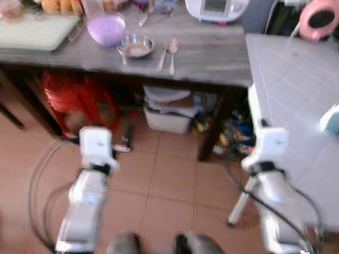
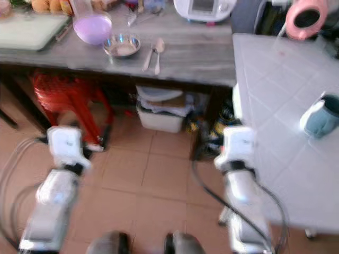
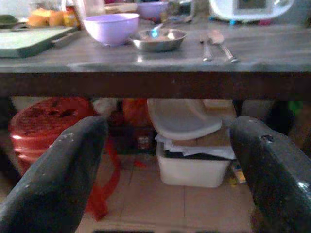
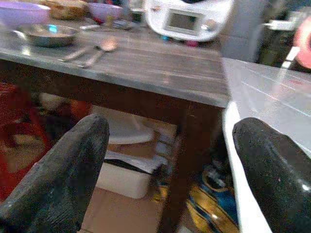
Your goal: Setting the table
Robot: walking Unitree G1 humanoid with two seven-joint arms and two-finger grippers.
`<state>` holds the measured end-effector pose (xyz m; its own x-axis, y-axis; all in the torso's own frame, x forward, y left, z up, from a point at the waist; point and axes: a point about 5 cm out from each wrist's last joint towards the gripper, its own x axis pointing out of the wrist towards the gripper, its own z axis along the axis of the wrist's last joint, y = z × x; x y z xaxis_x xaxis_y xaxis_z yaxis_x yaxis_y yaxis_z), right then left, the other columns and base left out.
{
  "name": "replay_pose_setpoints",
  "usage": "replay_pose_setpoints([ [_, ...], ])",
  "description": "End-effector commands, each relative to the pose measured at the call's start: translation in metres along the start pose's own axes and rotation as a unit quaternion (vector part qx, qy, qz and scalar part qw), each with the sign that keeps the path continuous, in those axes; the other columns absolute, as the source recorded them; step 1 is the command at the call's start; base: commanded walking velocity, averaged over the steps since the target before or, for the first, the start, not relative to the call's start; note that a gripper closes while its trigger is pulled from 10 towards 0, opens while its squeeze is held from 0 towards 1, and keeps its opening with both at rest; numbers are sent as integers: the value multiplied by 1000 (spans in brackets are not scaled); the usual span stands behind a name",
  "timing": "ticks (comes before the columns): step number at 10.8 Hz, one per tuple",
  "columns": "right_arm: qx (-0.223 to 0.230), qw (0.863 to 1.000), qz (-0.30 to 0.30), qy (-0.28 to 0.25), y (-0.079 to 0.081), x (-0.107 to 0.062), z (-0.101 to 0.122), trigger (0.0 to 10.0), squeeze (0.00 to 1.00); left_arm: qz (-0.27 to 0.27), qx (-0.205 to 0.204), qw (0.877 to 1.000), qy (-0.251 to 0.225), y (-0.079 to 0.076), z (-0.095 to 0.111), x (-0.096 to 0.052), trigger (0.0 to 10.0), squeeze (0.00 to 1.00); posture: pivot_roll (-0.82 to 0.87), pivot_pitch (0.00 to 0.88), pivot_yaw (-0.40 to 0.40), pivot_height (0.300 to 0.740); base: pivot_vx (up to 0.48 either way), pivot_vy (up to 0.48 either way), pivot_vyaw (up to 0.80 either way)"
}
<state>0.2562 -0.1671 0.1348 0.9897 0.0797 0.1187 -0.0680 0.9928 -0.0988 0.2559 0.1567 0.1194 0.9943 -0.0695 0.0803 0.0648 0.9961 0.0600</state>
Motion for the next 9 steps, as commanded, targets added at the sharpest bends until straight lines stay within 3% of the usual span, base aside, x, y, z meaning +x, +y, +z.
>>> replay_pose_setpoints([
  [1,-2,1000,-9,11,-6,-2,-4,10000,0,-1,-3,1000,-1,-2,1,-1,10000,0,-48,156,8,740,0,-349,0],
  [5,-1,1000,-8,9,-6,1,-3,10000,0,-2,0,1000,0,0,2,-1,10000,0,-42,171,6,740,0,-339,-672],
  [9,-2,1000,-8,2,-7,6,0,10000,0,-2,1,1000,2,-2,2,-2,10000,0,-43,176,8,740,0,-328,0],
])
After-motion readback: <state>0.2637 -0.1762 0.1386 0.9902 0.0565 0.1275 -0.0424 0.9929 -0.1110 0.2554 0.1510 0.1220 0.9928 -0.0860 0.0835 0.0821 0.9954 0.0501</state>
